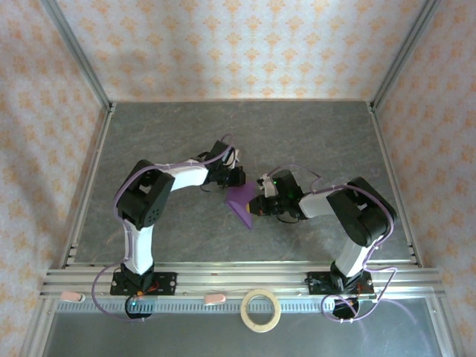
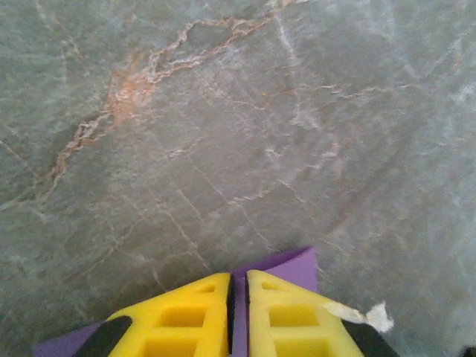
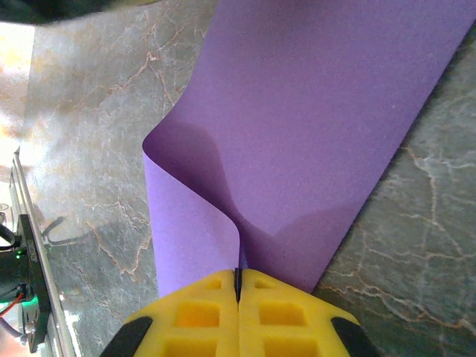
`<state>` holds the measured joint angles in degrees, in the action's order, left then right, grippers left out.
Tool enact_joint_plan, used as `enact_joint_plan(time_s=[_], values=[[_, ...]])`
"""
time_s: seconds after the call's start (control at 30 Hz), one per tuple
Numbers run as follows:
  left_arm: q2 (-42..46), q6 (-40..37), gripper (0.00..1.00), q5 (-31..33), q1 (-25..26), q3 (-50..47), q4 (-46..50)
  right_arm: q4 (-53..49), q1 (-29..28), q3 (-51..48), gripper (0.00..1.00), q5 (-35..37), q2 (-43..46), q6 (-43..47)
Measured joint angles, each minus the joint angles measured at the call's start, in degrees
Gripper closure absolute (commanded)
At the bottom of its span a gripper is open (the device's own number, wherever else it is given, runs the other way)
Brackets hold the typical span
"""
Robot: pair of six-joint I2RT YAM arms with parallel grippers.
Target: Fold a paper plane with a square sheet of paper (pick it up from the middle)
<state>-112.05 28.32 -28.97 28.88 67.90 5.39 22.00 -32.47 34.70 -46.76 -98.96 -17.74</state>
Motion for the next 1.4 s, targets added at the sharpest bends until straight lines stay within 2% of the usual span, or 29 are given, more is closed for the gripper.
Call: enact_joint_plan(time_s=[0.07, 0.2, 0.33, 0.4, 0.53, 0.77, 1.1, 1.4], values=[[3.67, 0.79, 0.82, 0.94, 0.0, 0.0, 0.24, 0.15, 0.0, 0.0, 1.0, -0.13, -0.11, -0.17], [13.86, 5.73, 1.0, 1.2, -0.09, -4.33, -4.39, 0.33, 0.02, 0.0, 1.0, -0.22, -0.22, -0.44], [23.96, 14.21, 1.0, 0.7, -0.15, -17.16, -13.81, 0.42, 0.02, 0.0, 1.0, -0.2, -0.22, -0.81], [25.79, 19.02, 1.0, -0.22, -0.11, -23.96, -18.56, 0.42, 0.02, 0.0, 1.0, -0.17, -0.22, -0.87], [25.44, 27.87, 1.0, -2.23, 0.68, -33.7, -24.11, 0.46, 0.02, 0.0, 1.0, -0.17, -0.22, -1.07], [24.7, 34.73, 1.0, -3.85, 4.26, -35.6, -31.08, 0.46, 0.02, 0.0, 1.0, -0.17, -0.22, -1.09], [17.81, 35.28, 1.0, -4.0, 6.05, -32.89, -31.56, 0.48, 0.02, 0.0, 1.0, -0.17, -0.26, -1.09], [16.65, 34.23, 1.0, -1.99, 6.38, -32.83, -27.23, 0.5, 0.04, 0.0, 1.0, -0.22, -0.33, -1.09]])
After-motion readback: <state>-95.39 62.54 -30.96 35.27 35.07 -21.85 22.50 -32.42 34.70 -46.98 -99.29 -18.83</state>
